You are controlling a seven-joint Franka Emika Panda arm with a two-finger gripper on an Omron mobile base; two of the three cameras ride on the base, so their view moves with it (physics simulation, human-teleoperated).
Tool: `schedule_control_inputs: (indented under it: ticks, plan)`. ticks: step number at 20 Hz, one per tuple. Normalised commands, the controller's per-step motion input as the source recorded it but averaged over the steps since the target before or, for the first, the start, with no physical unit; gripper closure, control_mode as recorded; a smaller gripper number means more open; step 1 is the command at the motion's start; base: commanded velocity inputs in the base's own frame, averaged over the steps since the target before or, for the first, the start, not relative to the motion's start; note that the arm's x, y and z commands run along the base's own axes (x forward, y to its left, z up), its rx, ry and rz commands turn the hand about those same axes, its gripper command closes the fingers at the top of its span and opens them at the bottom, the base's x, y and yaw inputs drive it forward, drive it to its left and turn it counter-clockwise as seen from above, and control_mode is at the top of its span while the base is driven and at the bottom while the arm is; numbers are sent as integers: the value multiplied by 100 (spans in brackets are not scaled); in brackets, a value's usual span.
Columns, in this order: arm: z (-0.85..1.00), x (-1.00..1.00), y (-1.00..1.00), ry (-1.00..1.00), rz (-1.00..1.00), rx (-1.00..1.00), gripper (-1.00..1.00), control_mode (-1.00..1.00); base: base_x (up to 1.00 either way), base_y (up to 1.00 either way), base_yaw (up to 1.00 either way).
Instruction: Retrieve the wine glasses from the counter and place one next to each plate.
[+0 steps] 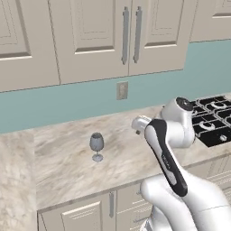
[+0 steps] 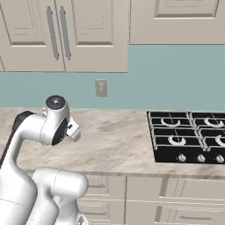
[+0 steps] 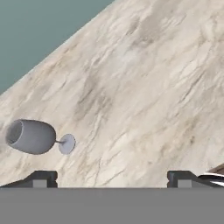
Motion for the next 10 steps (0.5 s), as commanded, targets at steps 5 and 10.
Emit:
schedule_control_inputs:
  ticks: [5, 10]
  plan:
    - [9, 17, -3, 31, -36, 54, -100, -100, 0, 0, 0]
    - [0, 0, -4, 23, -26, 48, -100, -100, 0, 0, 0]
